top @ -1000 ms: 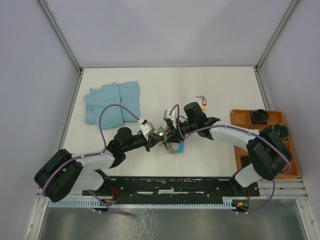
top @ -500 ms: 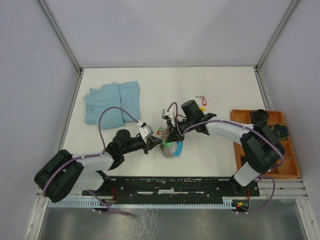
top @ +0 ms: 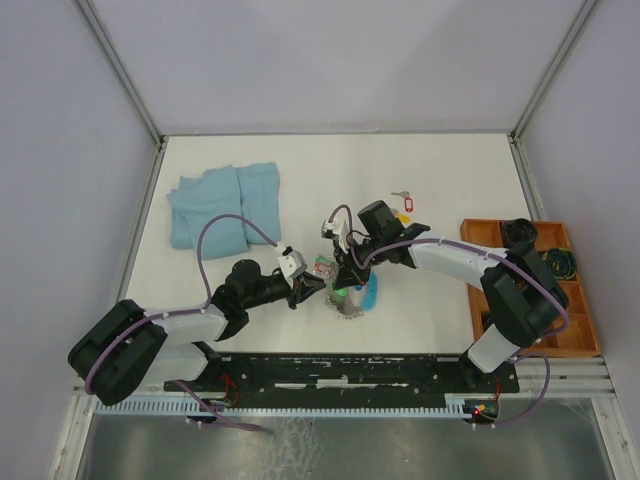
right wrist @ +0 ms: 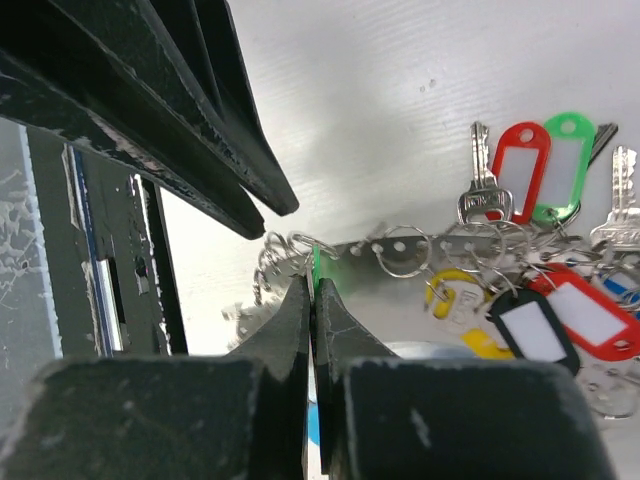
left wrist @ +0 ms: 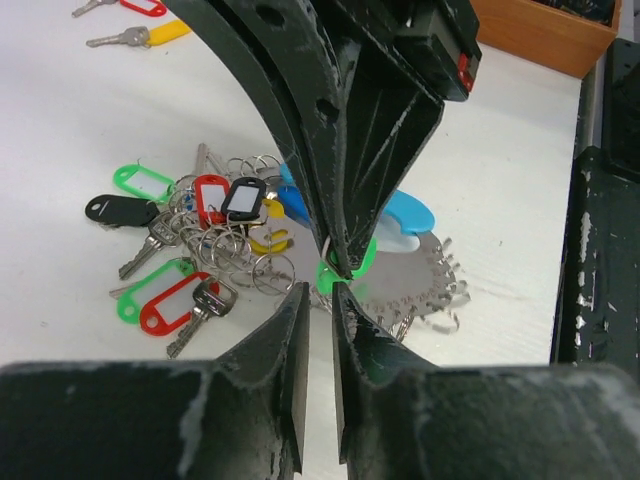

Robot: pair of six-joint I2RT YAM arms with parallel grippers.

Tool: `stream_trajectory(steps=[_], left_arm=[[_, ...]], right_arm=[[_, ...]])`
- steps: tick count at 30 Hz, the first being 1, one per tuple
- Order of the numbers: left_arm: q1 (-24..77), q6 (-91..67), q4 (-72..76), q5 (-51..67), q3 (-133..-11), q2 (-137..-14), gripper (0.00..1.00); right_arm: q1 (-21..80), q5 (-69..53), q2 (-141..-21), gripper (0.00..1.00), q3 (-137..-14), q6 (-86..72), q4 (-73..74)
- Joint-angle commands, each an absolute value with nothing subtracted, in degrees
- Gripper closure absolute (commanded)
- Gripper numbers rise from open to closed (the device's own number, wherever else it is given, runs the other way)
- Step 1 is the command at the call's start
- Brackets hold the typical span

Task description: Put the keys on the keyring

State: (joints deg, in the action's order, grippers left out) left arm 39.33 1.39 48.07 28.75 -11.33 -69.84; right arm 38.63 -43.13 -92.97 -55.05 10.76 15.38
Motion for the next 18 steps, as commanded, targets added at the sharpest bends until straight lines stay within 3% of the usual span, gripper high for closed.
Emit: stream_trajectory(steps=[1, 7, 18], left_arm=[[39.5, 0.1, 48.0, 28.4, -14.0, -68.4, 0.75], [39.8, -1.9, 44.1, 29.2, -14.3, -67.9, 0.65], [41.7, -12.7, 43.4, 28.7, -17.0, -73.5, 0.61]], right_arm=[[40.0, -38.6, -89.6, 0.99, -58.0, 11.7, 19.3], [41.5, -36.2, -89.1, 0.99, -59.4, 12.2, 21.2], [43.0, -31.1, -89.8, 0.99, -61.1, 11.1, 22.5]])
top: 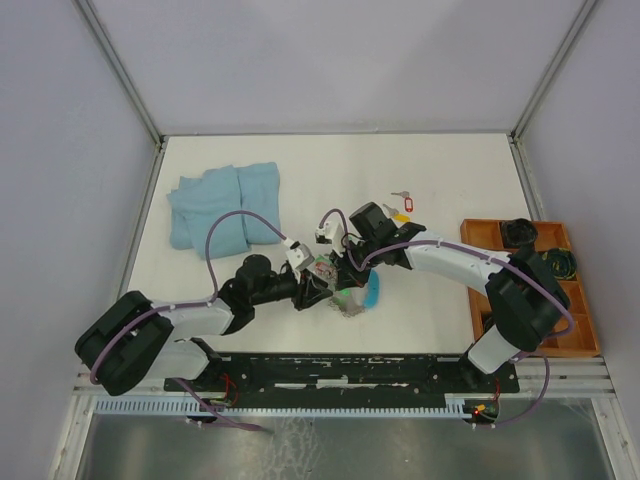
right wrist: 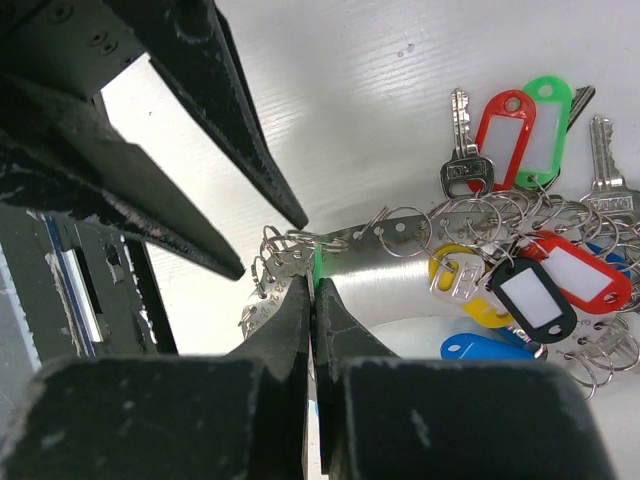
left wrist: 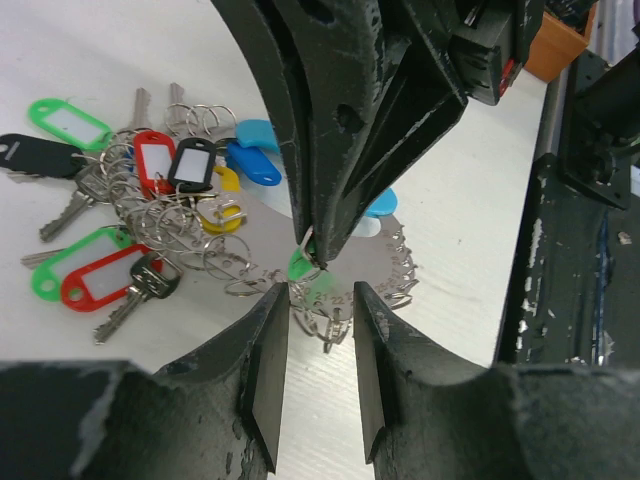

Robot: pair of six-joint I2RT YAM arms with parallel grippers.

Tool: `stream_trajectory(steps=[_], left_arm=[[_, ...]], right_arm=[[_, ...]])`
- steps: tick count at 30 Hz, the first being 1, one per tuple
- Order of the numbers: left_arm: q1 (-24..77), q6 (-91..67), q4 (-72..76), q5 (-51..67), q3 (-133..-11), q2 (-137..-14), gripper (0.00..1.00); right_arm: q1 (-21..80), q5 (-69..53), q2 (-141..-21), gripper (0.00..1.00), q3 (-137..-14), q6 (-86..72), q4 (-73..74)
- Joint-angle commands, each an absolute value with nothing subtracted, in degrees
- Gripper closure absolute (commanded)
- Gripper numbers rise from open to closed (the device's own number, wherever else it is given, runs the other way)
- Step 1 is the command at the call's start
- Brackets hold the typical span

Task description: Put the keys on the keyring

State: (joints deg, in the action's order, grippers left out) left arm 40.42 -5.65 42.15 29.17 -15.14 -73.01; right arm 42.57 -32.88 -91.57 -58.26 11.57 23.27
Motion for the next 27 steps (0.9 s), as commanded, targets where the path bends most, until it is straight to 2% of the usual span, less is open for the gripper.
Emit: stream_trajectory(steps=[1, 14, 22, 27], left_arm=[[42.3, -13.4, 43.4, 27.6, -16.8, -73.5, 0.61], [43.5, -15.1, 41.4, 19.7, -17.4, -76.6, 0.62], [43.8, -15.3, 43.1, 20.6, -18.8, -78.4, 0.62], [44.2, -16.0, 44.7, 21.3, -19.3, -80.5, 0.68]], right_arm=[[43.1, -31.0, -89.7, 0.99, -61.1, 10.9, 22.5], [43.3, -31.1, -89.4, 0.99, -61.2, 9.1, 21.4], [43.5, -31.4, -89.3, 0.99, -60.9, 8.9, 21.0], [43.6, -31.7, -89.4, 0.99, -61.2, 8.7, 21.0]])
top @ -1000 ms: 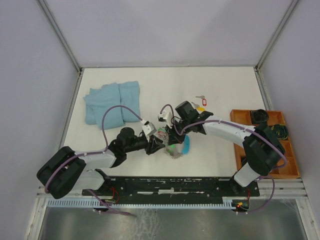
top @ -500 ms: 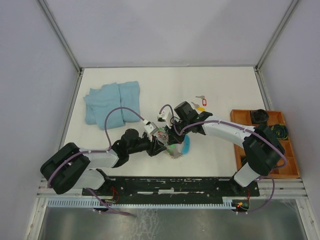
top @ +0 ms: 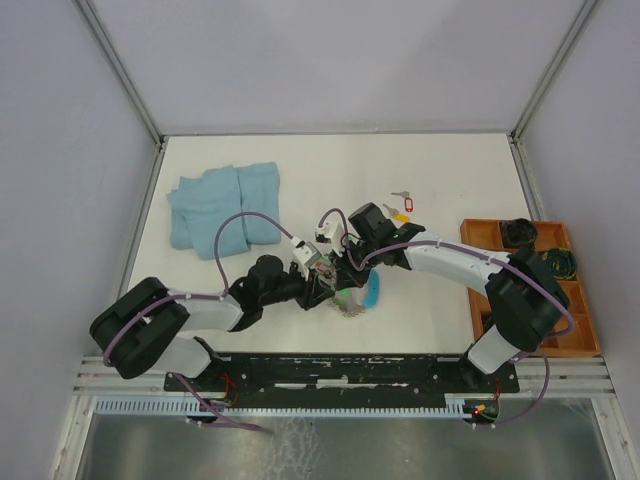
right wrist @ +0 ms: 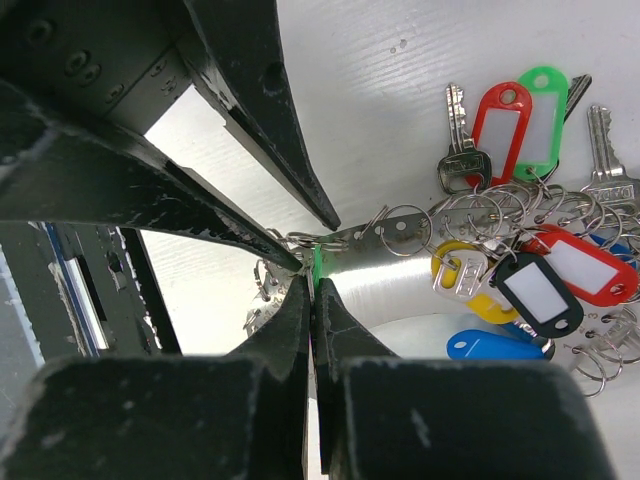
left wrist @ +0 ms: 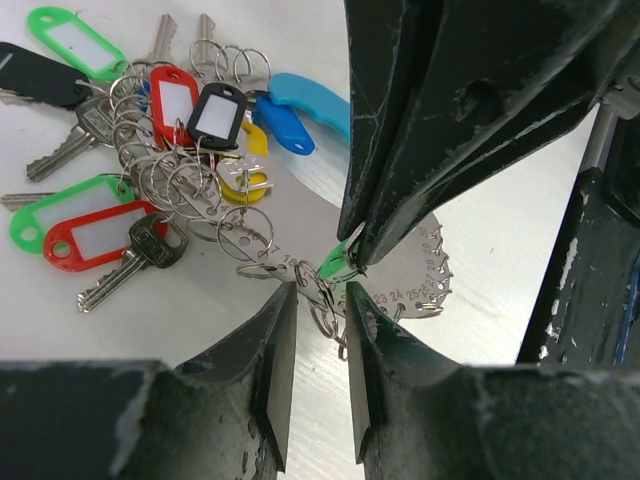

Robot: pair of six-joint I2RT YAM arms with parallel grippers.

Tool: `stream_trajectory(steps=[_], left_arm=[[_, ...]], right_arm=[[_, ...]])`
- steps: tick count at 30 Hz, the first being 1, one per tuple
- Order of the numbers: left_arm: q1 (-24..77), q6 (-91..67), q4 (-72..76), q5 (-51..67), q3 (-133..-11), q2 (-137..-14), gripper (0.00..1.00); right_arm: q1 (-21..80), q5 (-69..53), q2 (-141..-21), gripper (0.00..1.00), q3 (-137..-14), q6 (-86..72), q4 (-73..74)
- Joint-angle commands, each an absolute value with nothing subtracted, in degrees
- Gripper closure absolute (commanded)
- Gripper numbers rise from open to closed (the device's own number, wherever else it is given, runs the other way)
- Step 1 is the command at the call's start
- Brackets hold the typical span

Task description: Put the keys on the keyring

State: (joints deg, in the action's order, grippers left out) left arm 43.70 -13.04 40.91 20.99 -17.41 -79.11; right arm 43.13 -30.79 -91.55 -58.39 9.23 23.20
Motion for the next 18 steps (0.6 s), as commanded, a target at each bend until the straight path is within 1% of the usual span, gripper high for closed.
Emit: stream_trajectory(steps=[1, 4, 7, 13, 18], left_arm=[[44.2, -16.0, 44.7, 21.3, -19.4, -80.7, 0.70], [44.2, -15.9, 44.7, 21.4, -19.4, -81.4, 0.81], [44.2, -15.5, 44.4, 21.4, -19.0, -81.2, 0.96], [44.7, -13.1, 43.6, 21.3, -18.0, -79.3, 0.97], [46.2, -9.8, 41.7, 18.6, -17.7, -77.3, 0.97]], right_arm=[[43.6, -31.7, -89.3, 0.99, -61.0, 8.7, 21.0], [43.6, -31.4, -89.0, 0.99, -60.9, 8.8, 21.0], [43.6, -30.3, -88.3, 0.99, -60.6, 9.0, 21.2], [43.2, -21.9, -88.6, 0.99, -61.3, 7.6, 24.5], [41.6, -17.3, -90.8, 0.99, -62.4, 4.6, 28.4]])
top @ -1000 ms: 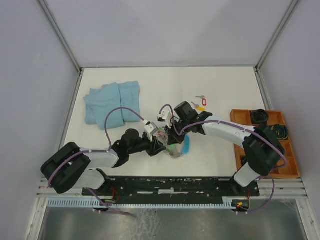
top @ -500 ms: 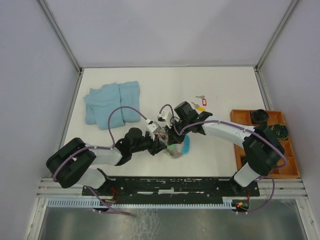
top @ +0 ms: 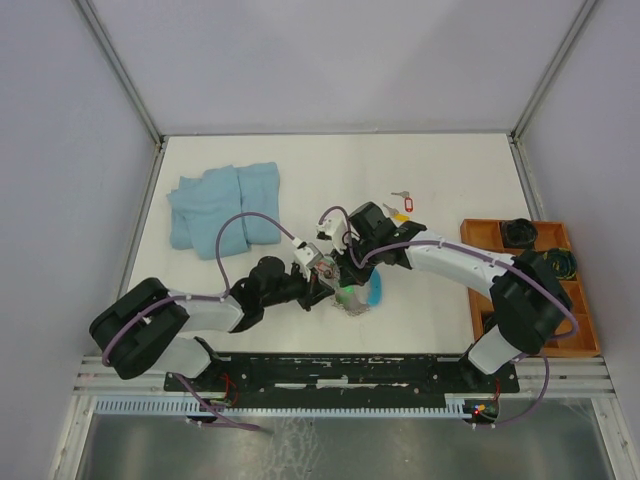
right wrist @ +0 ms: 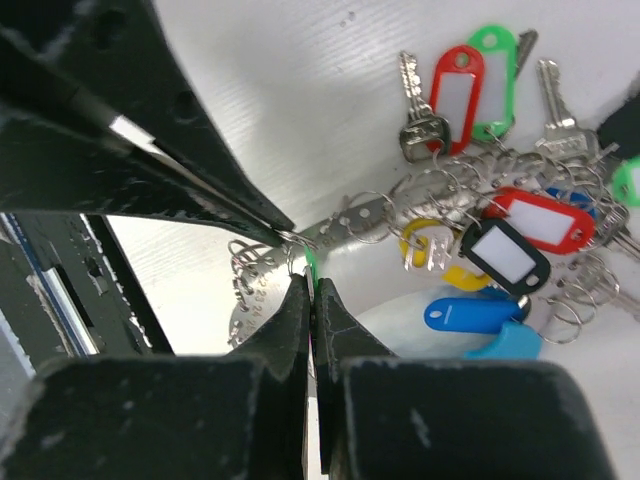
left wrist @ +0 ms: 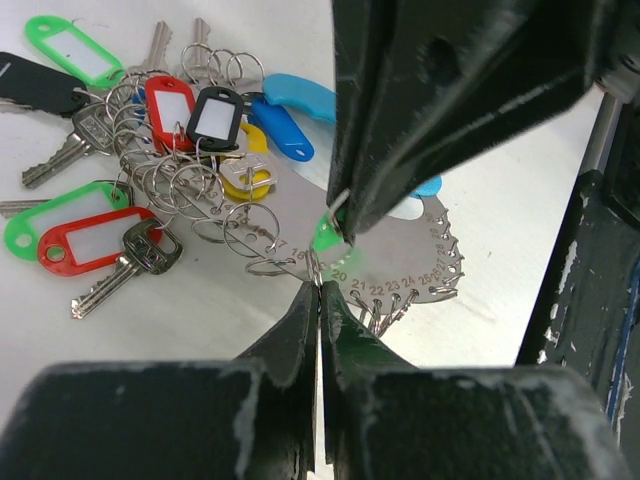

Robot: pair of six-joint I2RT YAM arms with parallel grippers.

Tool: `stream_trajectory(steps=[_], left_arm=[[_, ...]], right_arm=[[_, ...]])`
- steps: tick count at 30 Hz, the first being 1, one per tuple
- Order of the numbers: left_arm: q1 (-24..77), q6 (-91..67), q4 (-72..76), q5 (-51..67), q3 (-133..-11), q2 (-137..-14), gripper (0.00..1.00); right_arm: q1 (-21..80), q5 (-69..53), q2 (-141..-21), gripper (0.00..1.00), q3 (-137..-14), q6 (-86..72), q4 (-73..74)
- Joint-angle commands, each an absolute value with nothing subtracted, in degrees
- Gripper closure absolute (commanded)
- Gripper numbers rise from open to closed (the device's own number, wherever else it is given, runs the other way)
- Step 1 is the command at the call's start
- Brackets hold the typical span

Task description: Put the keys on the keyring

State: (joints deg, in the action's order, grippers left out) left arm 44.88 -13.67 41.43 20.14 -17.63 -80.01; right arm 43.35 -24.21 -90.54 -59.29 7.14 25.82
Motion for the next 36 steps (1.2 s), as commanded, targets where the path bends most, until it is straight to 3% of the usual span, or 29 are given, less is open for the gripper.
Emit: stream_trajectory(steps=[1, 16, 23, 36], left_arm=[[46.5, -9.5, 41.6, 18.0, -17.6, -77.0, 0.97], [51.5, -6.1, 46.7, 12.9, -16.5, -78.0, 0.97], [51.5, -9.9, 47.8, 12.2, -15.9, -79.2, 0.70], [51.5, -17.8, 47.1, 14.5, -18.0, -81.0, 0.62]], right_arm=[[41.4, -16.8, -91.3, 0.99, -62.6, 4.2, 29.2], [41.7, -17.8, -96.5, 0.99, -65.8, 3.4, 35.3], [44.8, -19.5, -92.4, 0.99, -66.8, 5.1, 34.5], [46.7, -20.2, -91.9, 0.99, -67.3, 4.4, 32.1]])
